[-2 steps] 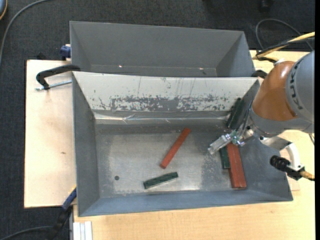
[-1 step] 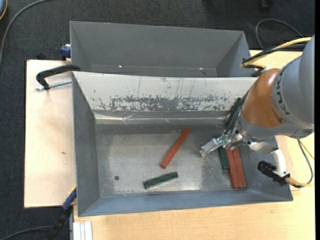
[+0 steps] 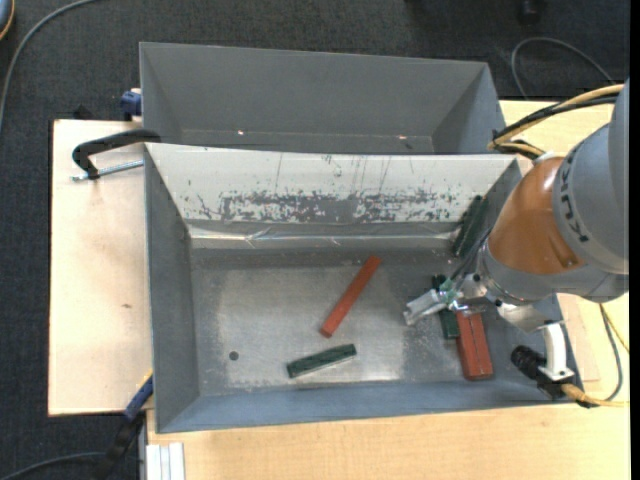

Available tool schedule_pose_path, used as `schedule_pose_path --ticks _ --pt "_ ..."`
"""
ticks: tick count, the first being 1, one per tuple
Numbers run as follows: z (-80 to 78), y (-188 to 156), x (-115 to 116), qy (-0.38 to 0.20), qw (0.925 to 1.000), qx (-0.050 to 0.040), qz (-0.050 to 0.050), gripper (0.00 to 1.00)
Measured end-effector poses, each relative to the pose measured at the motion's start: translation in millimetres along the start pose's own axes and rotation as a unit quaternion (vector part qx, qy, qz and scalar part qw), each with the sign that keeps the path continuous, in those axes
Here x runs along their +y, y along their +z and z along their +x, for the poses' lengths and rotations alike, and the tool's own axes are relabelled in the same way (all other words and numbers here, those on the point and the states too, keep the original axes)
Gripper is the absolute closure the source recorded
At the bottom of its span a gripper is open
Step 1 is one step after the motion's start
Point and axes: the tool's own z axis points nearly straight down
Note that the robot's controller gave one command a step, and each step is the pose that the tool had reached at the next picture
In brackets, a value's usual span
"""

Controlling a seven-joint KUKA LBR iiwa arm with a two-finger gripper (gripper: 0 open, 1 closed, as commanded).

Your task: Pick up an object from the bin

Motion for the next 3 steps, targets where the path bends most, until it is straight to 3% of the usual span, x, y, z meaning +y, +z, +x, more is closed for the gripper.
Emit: schedule_pose_path --ticks 1,3 --pt "-3.1 -3.1 1.7 0.002 1.0 -0.0036 -0.004 1.0" --pt "-2.9 -23.3 3.5 -0.001 1.0 -0.0012 -0.003 1.0"
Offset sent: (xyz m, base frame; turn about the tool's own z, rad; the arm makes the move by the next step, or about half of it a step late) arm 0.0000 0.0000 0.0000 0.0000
